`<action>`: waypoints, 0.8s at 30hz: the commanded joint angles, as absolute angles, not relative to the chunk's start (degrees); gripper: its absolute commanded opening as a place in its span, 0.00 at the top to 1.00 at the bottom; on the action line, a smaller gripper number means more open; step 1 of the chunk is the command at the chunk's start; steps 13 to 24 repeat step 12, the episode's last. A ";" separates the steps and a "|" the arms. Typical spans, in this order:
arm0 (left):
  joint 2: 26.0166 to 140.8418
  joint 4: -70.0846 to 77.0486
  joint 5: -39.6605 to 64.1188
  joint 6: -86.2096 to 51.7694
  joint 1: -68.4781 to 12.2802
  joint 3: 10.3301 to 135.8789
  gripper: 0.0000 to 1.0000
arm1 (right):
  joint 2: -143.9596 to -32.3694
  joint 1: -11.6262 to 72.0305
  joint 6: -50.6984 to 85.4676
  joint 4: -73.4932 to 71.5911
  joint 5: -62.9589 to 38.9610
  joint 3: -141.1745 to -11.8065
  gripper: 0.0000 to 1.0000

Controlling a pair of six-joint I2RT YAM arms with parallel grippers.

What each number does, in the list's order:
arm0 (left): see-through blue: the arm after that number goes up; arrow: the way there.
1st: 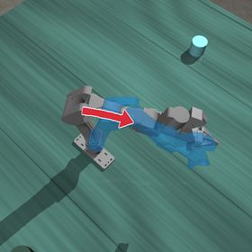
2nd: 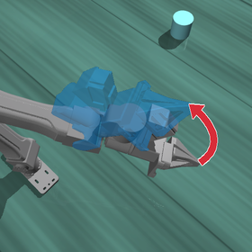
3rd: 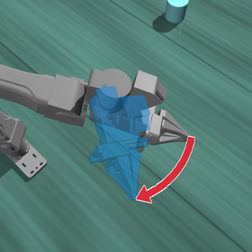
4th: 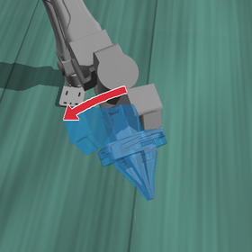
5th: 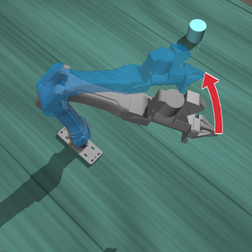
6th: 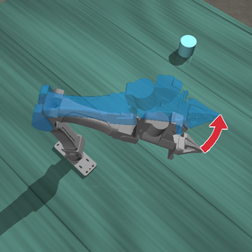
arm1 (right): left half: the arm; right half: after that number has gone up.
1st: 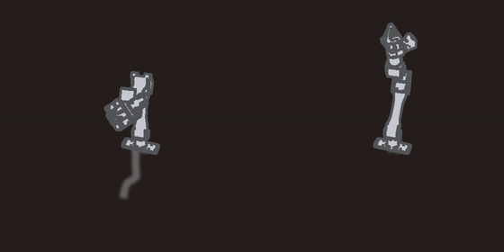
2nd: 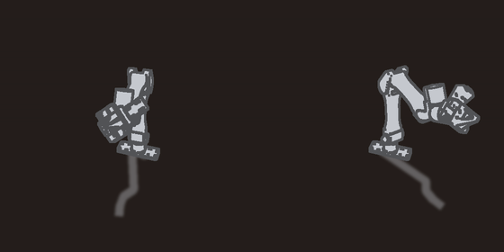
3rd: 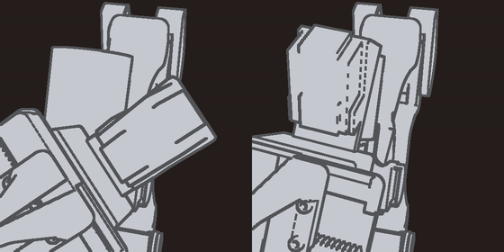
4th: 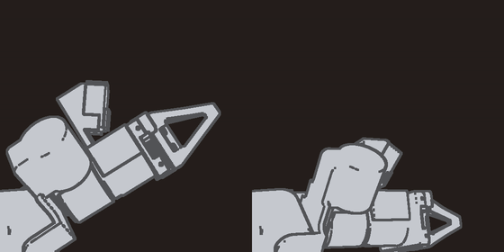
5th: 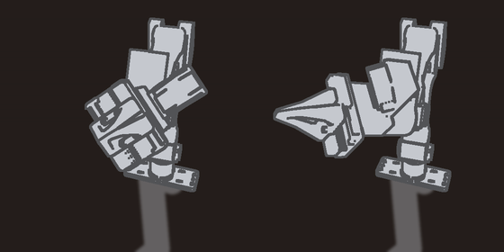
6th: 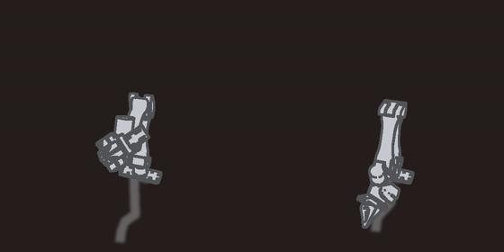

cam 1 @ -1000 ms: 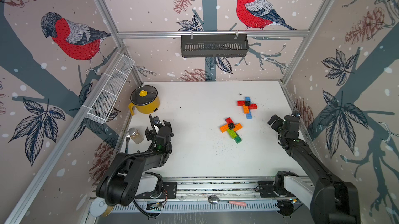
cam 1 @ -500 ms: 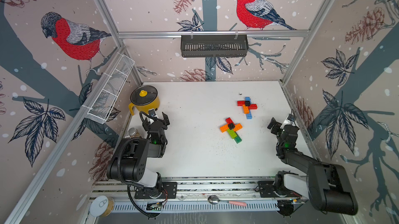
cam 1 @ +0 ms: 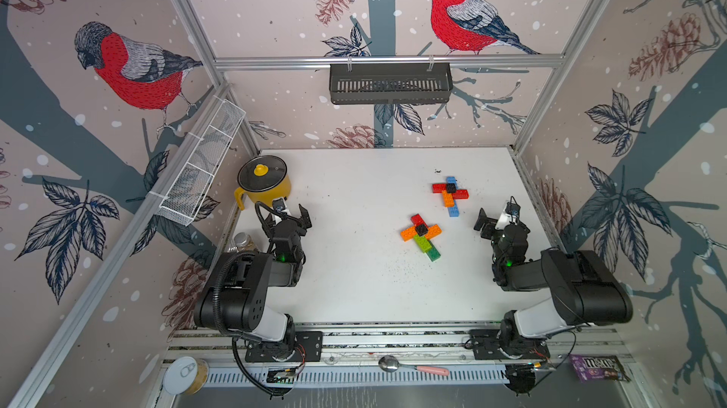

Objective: Assemble a small pinwheel with lego
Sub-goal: Reset both arms

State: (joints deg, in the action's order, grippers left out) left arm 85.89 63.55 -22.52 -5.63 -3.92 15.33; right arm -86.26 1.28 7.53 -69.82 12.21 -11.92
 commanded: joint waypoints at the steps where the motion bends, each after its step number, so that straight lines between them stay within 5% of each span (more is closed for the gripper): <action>1: 85.69 64.54 -22.56 -5.45 -3.96 15.61 0.02 | -87.25 1.99 6.11 -73.80 16.62 -11.88 0.00; 24: 85.69 63.97 -22.15 -5.36 -4.04 15.95 0.02 | -85.98 2.33 6.13 -69.75 17.07 -12.90 0.01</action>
